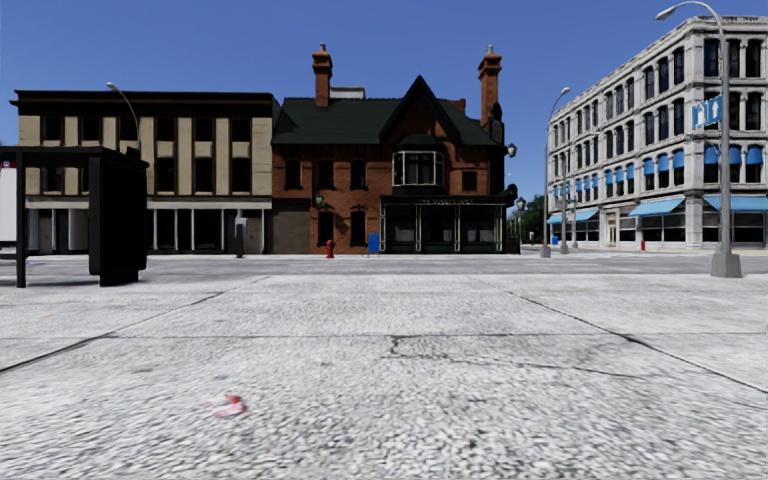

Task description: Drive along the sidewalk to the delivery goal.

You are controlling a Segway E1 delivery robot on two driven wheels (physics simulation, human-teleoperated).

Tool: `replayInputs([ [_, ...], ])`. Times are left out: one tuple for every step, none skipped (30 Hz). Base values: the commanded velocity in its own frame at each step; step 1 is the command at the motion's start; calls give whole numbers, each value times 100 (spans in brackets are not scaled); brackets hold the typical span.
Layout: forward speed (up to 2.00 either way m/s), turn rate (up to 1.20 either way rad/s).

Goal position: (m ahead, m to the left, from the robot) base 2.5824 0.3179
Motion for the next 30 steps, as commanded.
replayInputs([
  [200,0],
  [200,0],
  [198,0],
  [195,0],
  [193,0],
  [193,0],
  [191,0],
  [189,0],
  [188,0],
  [185,0],
  [171,0],
  [147,0],
  [138,0],
  [135,0],
  [134,0],
  [134,0],
  [134,0],
  [134,0],
  [133,1],
  [132,9],
  [132,11],
  [132,12],
  [132,12],
  [132,12],
  [132,12],
  [132,7],
  [132,0],
  [132,0],
  [132,0],
  [130,0],
])
